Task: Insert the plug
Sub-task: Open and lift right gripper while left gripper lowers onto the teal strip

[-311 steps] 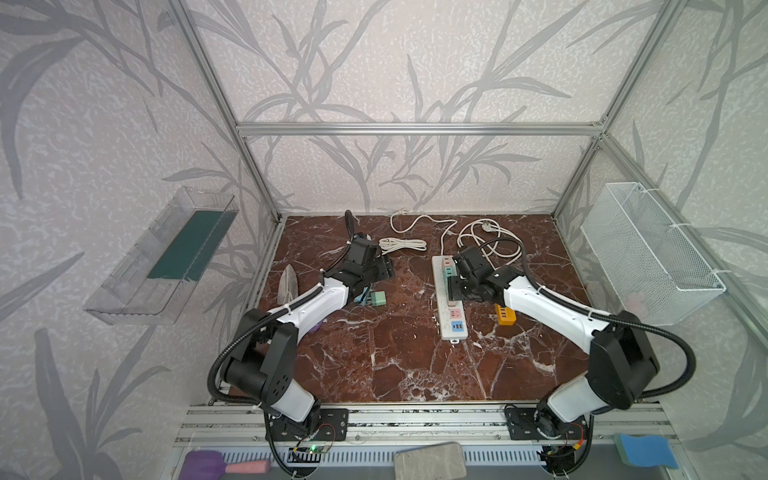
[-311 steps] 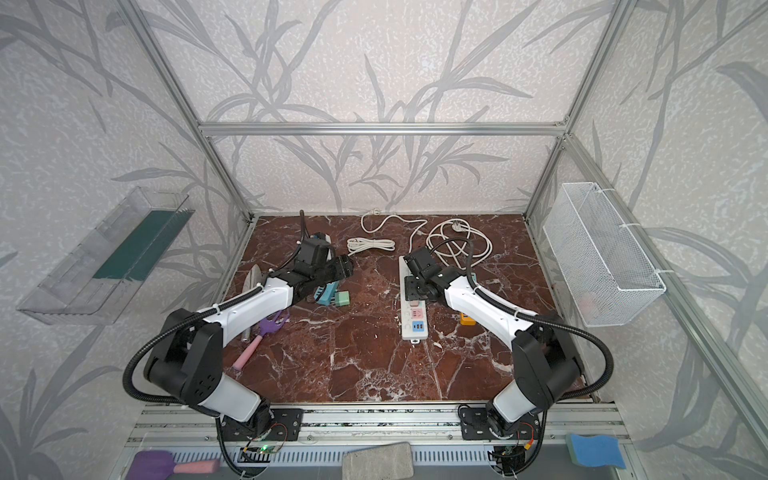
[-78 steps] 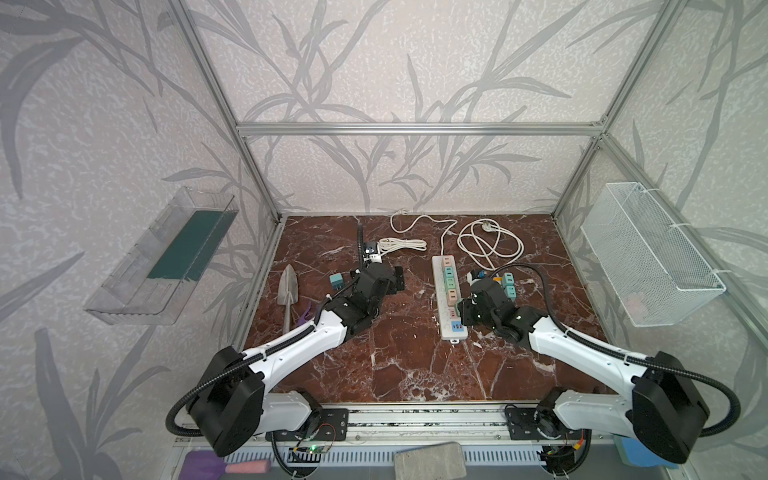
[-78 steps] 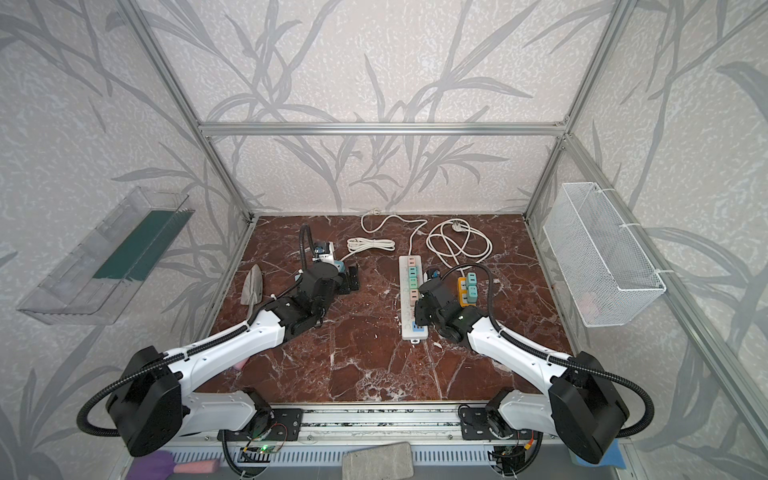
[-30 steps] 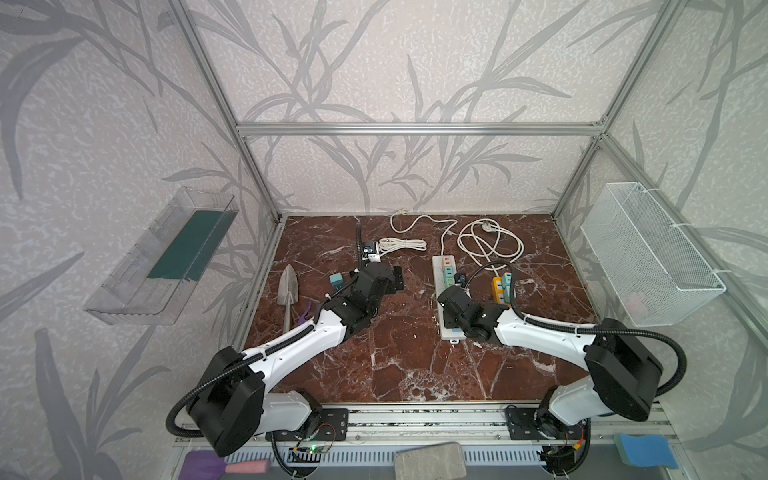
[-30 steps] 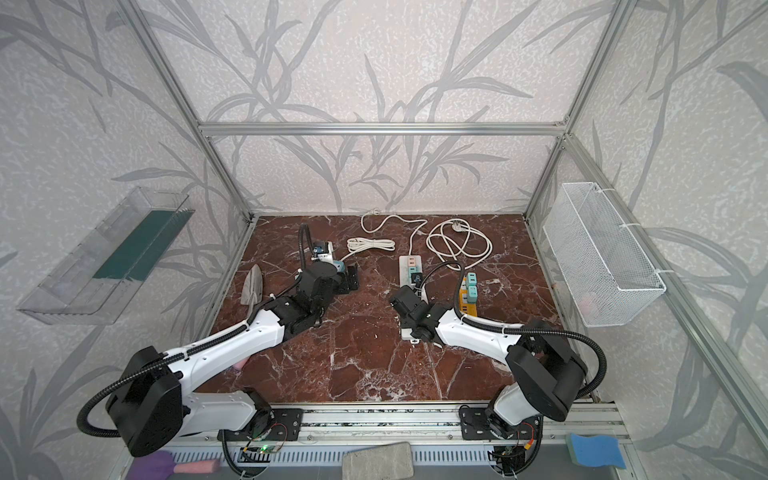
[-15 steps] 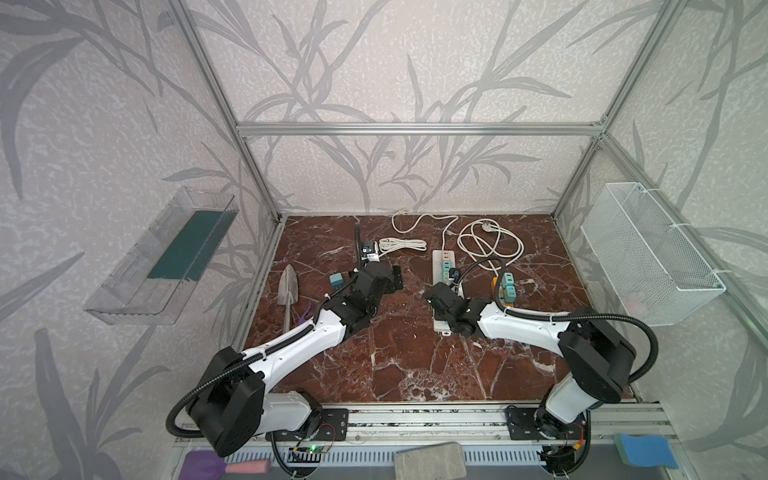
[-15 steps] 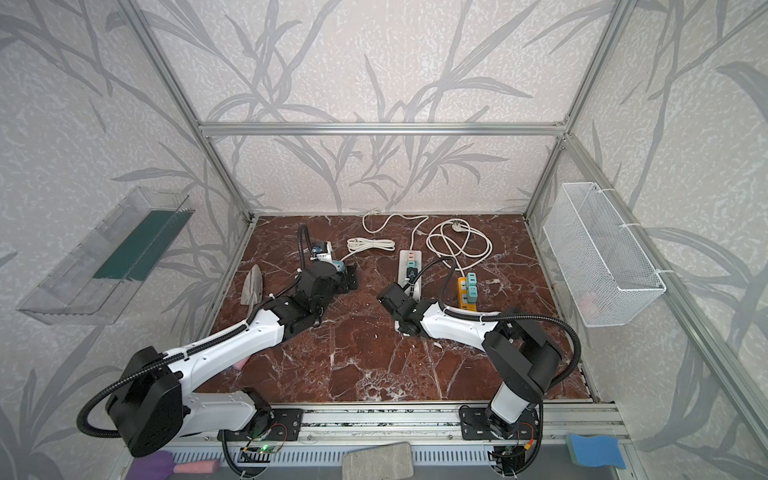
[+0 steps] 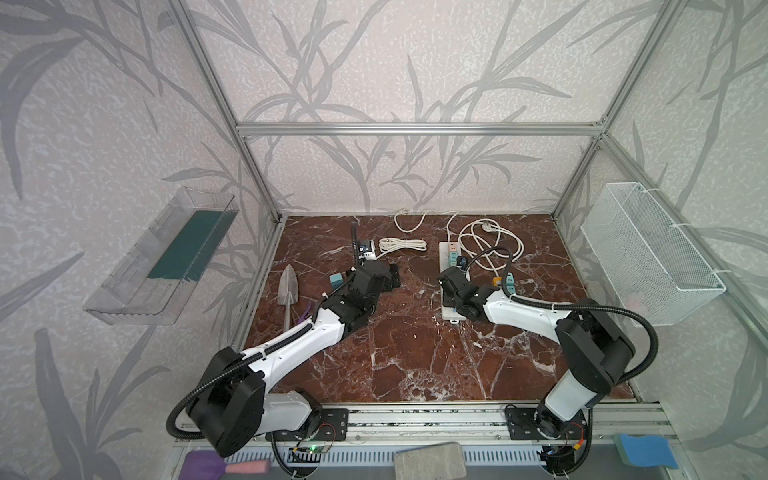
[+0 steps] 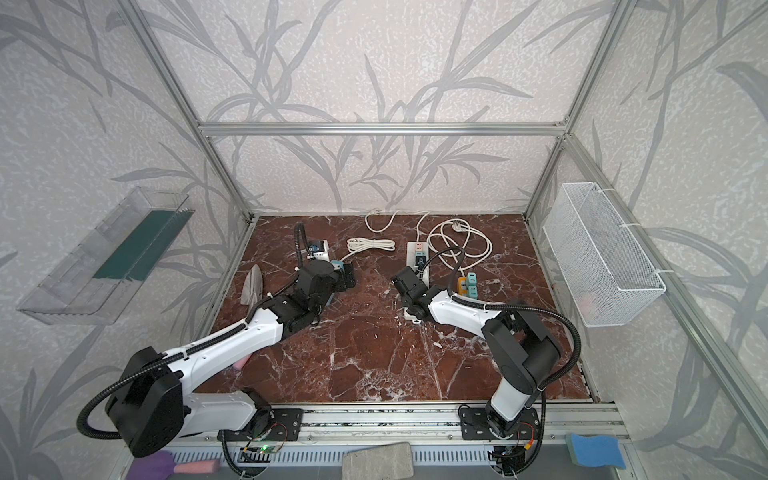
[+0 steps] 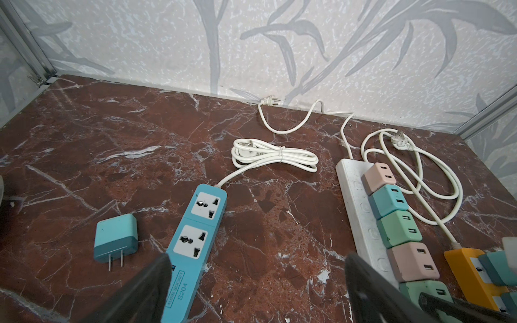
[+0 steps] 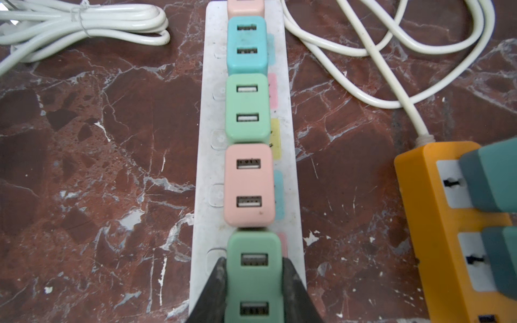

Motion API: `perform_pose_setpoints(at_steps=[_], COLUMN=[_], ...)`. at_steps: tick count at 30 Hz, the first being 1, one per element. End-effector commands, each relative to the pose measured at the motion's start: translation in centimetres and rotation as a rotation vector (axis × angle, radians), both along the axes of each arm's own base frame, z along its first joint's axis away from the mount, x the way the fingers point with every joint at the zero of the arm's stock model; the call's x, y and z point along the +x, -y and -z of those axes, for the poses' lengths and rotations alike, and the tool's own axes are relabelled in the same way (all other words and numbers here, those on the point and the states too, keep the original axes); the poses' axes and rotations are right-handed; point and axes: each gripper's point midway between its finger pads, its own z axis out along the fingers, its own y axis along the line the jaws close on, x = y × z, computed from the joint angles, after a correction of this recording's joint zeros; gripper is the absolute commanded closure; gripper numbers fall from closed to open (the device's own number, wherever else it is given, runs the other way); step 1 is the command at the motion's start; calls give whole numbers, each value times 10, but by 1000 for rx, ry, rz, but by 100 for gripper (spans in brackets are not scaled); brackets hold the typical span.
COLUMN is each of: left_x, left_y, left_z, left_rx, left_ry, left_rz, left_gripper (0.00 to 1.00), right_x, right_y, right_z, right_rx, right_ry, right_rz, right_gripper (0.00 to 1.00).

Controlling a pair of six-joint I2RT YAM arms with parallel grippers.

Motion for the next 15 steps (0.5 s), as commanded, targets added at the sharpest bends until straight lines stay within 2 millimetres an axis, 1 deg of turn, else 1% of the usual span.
perform_pose_setpoints(at_steps=[1,2,3,5,8,10,12,15], left_x=[3,4,4,5,6,6,6,7], left_y=[-2,-2,-3,-5,-9,-11,-12,-14], left_z=[-17,-17,-18,-20,-23,-25,-26,-24], left_rx=[-45,-47,-50,-65,-75,-70,-68,-59], left_ry=[29,30,31,36,44,50,52,50], left_rz=[-15,-13,-13,-16,-21,-25,-30,-34], left_gripper=[4,4,4,4,4,4,4,4], right_x=[-30,-29,-27,-22,-13,-12,-14,-21], right_y=[13,8,3,-6,-10,-10,-9,-6], right_z=[24,16,7,-18,-55,-70,-74,-63], right_rx=[-82,-59,-35,11,38,34,6,-17], right_ry=[-157,-151,-142,-98,-8,3,-20,-80], right_rz=[-90,-104,-114,-134,-153,-177,-197,-197], right_gripper=[57,49,44,36,28,24,21,14])
